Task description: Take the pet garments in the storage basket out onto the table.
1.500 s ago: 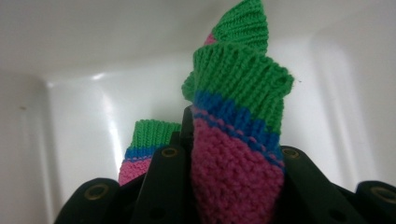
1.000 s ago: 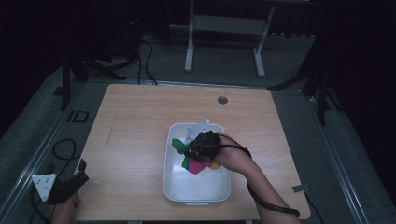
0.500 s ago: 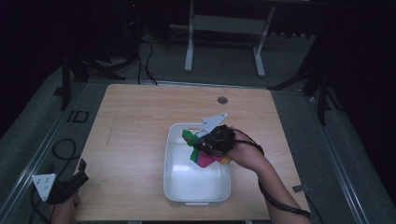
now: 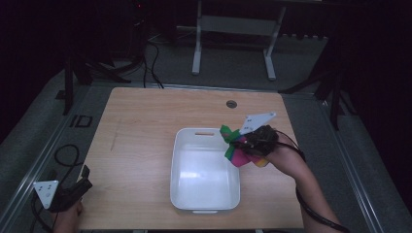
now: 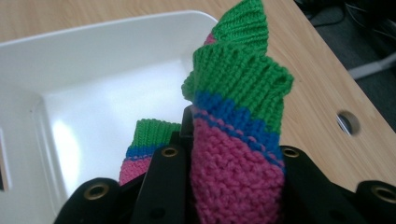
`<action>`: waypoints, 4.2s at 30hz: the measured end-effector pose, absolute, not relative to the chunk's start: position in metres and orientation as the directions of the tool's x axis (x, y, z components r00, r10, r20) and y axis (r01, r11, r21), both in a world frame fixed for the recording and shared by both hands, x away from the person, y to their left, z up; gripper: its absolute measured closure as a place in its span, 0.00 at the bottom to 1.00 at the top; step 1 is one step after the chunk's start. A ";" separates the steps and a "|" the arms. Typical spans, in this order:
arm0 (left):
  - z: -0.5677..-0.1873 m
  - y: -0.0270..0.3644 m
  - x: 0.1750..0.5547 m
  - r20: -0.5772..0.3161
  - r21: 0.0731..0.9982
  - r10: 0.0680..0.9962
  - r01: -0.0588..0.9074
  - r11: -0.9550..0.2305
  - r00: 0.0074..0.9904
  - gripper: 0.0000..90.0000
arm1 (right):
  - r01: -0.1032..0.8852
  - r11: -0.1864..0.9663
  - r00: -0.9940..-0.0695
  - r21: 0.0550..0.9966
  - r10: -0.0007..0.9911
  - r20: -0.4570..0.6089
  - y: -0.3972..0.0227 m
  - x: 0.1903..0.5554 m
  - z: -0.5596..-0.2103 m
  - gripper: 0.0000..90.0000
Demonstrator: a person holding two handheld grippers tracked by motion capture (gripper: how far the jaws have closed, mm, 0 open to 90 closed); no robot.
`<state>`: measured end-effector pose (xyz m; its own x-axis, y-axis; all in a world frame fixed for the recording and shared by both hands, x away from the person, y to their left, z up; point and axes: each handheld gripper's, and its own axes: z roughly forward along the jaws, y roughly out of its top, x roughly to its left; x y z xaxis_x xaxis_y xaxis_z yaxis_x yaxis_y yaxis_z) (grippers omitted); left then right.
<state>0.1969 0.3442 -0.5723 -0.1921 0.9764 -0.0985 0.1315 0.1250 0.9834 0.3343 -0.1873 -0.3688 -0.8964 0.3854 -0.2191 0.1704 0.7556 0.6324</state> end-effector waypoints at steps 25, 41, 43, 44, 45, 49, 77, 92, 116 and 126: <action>-0.572 0.344 0.197 -0.095 0.984 0.977 0.131 0.121 -0.190 0.02 | 0.348 0.674 -0.793 0.651 0.582 -0.179 -0.282 0.342 -0.409 0.83; -0.572 0.343 0.197 -0.089 0.985 0.978 0.131 0.115 -0.189 0.02 | 0.442 0.661 -0.766 0.607 0.630 -0.128 -0.286 0.353 -0.494 0.83; -0.572 0.343 0.197 -0.089 0.985 0.978 0.131 0.115 -0.189 0.02 | 0.449 0.658 -0.763 0.605 0.635 -0.124 -0.286 0.354 -0.498 0.83; -0.572 0.343 0.197 -0.090 0.985 0.978 0.131 0.116 -0.188 0.02 | 0.458 0.645 -0.761 0.613 0.641 -0.106 -0.285 0.356 -0.504 0.83; -0.572 0.343 0.197 -0.091 0.985 0.978 0.131 0.117 -0.187 0.02 | 0.458 0.642 -0.757 0.615 0.644 -0.109 -0.284 0.356 -0.508 0.83; -0.572 0.343 0.197 -0.090 0.985 0.979 0.131 0.115 -0.185 0.02 | 0.462 0.644 -0.758 0.610 0.643 -0.105 -0.279 0.356 -0.518 0.82; -0.572 0.343 0.197 -0.085 0.985 0.979 0.131 0.110 -0.187 0.02 | 0.439 0.516 -0.719 0.735 0.692 -0.057 -0.298 0.336 -0.478 0.33; -0.572 0.343 0.197 -0.086 0.985 0.978 0.131 0.111 -0.188 0.02 | 0.504 0.334 -0.548 0.796 0.836 -0.004 -0.360 0.318 -0.489 0.13; -0.572 0.342 0.197 -0.082 0.985 0.980 0.134 0.108 -0.184 0.02 | 0.400 0.068 -0.079 0.914 0.996 -0.040 -0.395 0.262 -0.546 0.12; -0.572 0.342 0.197 -0.078 0.985 0.979 0.135 0.104 -0.186 0.02 | 0.359 0.009 -0.031 0.933 1.000 0.002 -0.403 0.246 -0.554 0.12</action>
